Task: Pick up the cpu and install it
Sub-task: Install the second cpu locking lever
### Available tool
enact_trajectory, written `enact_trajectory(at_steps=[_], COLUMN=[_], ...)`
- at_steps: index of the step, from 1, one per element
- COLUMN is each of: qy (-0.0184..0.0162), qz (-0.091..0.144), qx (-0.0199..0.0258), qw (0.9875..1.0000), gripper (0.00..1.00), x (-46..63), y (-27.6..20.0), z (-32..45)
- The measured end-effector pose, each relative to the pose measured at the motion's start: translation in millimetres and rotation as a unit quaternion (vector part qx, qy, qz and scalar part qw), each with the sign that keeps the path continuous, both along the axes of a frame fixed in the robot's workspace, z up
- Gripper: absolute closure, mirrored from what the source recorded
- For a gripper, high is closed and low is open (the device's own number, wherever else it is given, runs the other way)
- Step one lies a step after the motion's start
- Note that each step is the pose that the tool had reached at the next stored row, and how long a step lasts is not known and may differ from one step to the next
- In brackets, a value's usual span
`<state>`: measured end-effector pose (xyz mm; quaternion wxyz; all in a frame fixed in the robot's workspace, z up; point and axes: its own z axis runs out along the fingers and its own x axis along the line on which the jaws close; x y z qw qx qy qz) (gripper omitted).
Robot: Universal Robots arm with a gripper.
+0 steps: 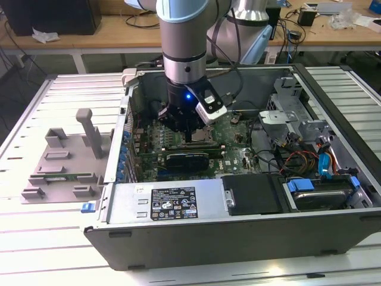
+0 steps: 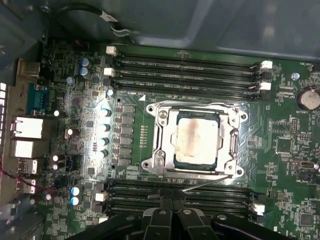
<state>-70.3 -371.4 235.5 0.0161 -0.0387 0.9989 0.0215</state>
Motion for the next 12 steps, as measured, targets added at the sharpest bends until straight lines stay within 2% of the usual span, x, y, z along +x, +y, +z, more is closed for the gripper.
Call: enact_trajectory(at_steps=[1, 2, 3, 6, 11, 12], qy=[-0.0010, -0.0019, -0.0022, -0.0024, -0.0024, -0.0026], qz=[0.000, 0.000, 0.000, 0.000, 0.000, 0.000], qx=[0.0081, 0.0136, 0.0158, 0.0192, 0.0219, 0.0236], qw=[1.0000, 0.9999, 0.9999, 0.9998, 0.9998, 0.9997], gripper=[0.89, 0.89, 0.89, 0.89, 0.89, 0.89], x=[-0.7, -1.4, -1.9, -4.3, -9.1, -10.7], y=[-1.2, -2.1, -2.9, -6.0, -8.3, -8.8], z=[-0.5, -1.0, -1.6, -5.5, -12.0, -13.8])
